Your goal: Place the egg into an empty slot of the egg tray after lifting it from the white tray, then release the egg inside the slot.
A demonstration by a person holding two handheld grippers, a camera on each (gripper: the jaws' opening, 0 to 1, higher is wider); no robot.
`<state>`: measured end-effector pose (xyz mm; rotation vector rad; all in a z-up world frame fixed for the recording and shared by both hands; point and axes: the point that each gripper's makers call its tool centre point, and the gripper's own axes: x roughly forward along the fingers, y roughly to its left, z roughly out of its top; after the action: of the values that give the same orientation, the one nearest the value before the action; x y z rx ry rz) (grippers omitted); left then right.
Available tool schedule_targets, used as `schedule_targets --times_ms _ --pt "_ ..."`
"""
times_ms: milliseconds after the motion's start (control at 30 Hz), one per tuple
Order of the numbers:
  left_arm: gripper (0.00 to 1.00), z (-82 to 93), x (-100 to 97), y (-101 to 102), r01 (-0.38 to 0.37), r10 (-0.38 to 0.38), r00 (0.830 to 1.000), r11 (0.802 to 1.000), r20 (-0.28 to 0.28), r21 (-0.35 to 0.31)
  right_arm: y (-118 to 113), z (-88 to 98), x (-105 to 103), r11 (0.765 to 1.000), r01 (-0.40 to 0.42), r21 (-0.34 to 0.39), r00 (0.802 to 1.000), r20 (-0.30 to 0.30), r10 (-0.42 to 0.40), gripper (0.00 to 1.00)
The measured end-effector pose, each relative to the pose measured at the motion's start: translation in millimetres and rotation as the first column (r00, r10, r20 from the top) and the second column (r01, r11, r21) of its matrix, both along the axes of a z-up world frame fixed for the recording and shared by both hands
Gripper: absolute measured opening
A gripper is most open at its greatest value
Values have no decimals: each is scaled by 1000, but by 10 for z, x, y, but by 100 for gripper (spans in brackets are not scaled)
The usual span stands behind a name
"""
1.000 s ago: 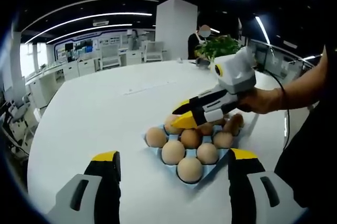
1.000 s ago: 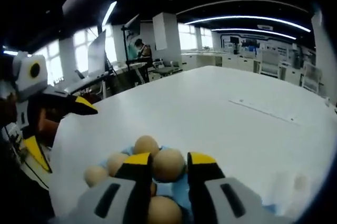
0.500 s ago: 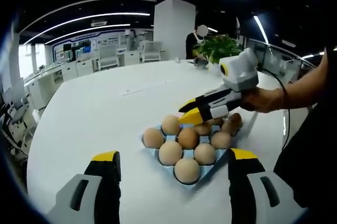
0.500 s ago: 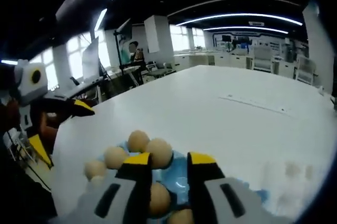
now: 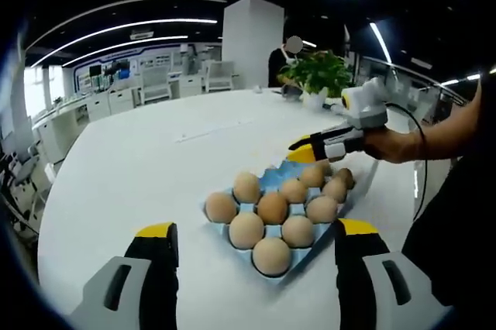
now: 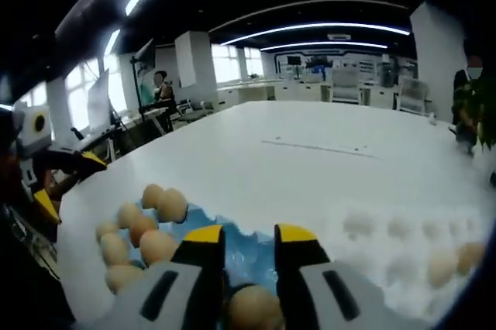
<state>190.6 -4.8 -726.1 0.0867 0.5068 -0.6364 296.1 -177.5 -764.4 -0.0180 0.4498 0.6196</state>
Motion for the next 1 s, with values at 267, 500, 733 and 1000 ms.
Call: schedule_targets --times_ms 267,500,733,1000 --pt "83 13 10 15 -4 4 1000 1000 2 2 -395 13 16 996 90 -23 996 5 -90 25" --pt "83 16 10 -5 4 -4 1000 1000 1 1 -1007 40 91 967 244 -69 969 45 -241 25" --pt "84 20 26 -8 2 -2 1000 1000 4 2 -1617 197 175 910 409 -71 909 122 -399 25" --pt "83 12 14 19 -3 3 1000 1000 -2 5 -1944 15 208 863 499 -78 866 80 -494 25"
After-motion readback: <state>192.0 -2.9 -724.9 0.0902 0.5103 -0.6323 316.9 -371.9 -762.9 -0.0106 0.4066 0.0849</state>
